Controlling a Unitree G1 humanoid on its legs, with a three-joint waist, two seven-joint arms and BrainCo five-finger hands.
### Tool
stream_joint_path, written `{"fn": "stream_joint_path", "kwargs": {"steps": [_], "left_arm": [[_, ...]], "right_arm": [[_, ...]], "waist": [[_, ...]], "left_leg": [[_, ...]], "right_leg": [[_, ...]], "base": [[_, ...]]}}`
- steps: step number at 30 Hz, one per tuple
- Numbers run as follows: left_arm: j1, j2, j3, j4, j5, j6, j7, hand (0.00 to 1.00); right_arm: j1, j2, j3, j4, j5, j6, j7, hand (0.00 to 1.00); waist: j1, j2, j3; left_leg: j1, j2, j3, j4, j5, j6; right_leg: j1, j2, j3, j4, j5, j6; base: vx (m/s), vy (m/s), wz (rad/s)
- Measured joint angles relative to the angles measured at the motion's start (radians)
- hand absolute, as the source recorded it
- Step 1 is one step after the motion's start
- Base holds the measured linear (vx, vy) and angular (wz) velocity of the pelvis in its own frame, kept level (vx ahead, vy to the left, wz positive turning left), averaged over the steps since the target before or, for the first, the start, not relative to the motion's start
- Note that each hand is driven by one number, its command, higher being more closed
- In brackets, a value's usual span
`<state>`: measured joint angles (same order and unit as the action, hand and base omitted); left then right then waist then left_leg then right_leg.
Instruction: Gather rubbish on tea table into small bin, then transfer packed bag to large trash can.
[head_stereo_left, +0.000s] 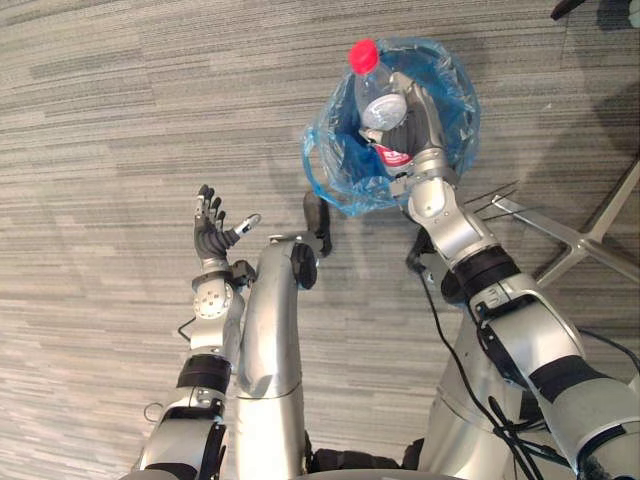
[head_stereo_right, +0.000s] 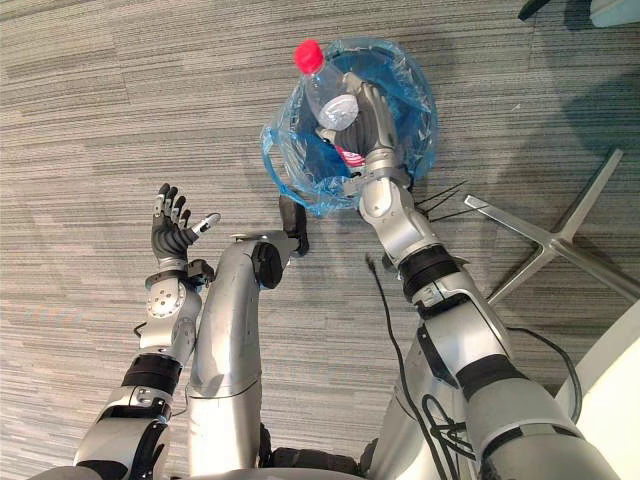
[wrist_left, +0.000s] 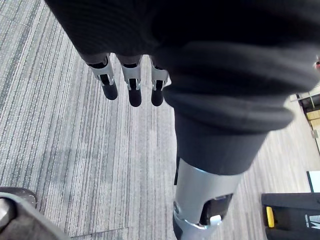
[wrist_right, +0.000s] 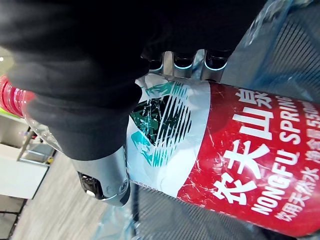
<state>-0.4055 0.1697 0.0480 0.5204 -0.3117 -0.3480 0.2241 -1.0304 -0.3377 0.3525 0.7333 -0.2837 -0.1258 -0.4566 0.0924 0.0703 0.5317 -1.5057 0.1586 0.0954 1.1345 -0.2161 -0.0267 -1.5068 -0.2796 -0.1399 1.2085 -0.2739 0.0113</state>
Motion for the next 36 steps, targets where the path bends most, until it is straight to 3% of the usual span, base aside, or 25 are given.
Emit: {"fn": "stream_joint_path", "kwargs": {"steps": [6, 12, 14, 23, 24, 31, 36], "left_arm": [[0.008, 0.008, -0.002, 0.0, 0.01, 0.017, -0.001, 0.0], [0.051, 0.022, -0.011, 0.004, 0.029, 0.03, -0.001, 0.0], [0.052, 0.015, -0.017, 0.01, 0.03, 0.032, -0.001, 0.0], [0.031, -0.001, -0.015, 0.053, 0.045, 0.016, 0.001, 0.0], [0.03, 0.0, -0.015, 0.056, 0.046, 0.015, 0.001, 0.0], [-0.014, -0.011, -0.015, 0.057, 0.046, 0.025, -0.005, 0.0], [-0.03, -0.011, -0.014, 0.057, 0.045, 0.028, -0.006, 0.0]], "right_arm": [[0.056, -0.012, 0.007, -0.087, -0.054, 0.002, -0.008, 0.0], [0.209, 0.017, 0.068, -0.169, -0.251, -0.005, 0.003, 0.0], [0.23, 0.019, 0.095, -0.166, -0.297, -0.005, 0.007, 0.0], [0.201, 0.121, 0.181, 0.151, -0.435, 0.026, 0.119, 0.0], [0.199, 0.13, 0.184, 0.169, -0.436, 0.027, 0.128, 1.0], [0.1, 0.145, 0.195, 0.296, -0.425, 0.063, 0.178, 1.0], [0.085, 0.142, 0.186, 0.313, -0.345, 0.064, 0.185, 1.0]], "waist": [[-0.01, -0.01, -0.006], [-0.023, -0.054, -0.062], [-0.027, -0.057, -0.066], [-0.023, -0.065, -0.082], [-0.024, -0.065, -0.082], [-0.022, -0.064, -0.086], [-0.022, -0.064, -0.086]], "left_leg": [[0.022, 0.011, 0.004, -0.019, 0.008, 0.005], [0.059, 0.032, 0.011, -0.078, 0.016, -0.007], [0.075, 0.034, 0.011, -0.092, 0.018, -0.008], [0.086, 0.031, 0.006, -0.15, 0.034, -0.023], [0.084, 0.03, 0.003, -0.15, 0.034, -0.023], [0.047, 0.011, -0.013, -0.146, 0.044, -0.037], [0.035, 0.014, -0.02, -0.129, 0.044, -0.037]], "right_leg": [[0.021, 0.012, -0.004, -0.023, 0.006, -0.009], [0.058, 0.039, -0.019, -0.096, 0.026, -0.017], [0.077, 0.044, -0.023, -0.112, 0.03, -0.017], [0.087, 0.049, -0.04, -0.15, 0.031, -0.017], [0.086, 0.049, -0.043, -0.149, 0.031, -0.019], [0.042, 0.031, -0.045, -0.106, 0.012, -0.039], [0.029, 0.032, -0.047, -0.085, 0.001, -0.045]], "base": [[-0.01, 0.011, -0.04], [-0.02, 0.018, -0.12], [-0.02, 0.021, -0.05], [-0.01, 0.008, 0.02], [-0.01, 0.017, 0.07], [-0.03, 0.018, 0.14], [-0.02, 0.013, 0.01]]}}
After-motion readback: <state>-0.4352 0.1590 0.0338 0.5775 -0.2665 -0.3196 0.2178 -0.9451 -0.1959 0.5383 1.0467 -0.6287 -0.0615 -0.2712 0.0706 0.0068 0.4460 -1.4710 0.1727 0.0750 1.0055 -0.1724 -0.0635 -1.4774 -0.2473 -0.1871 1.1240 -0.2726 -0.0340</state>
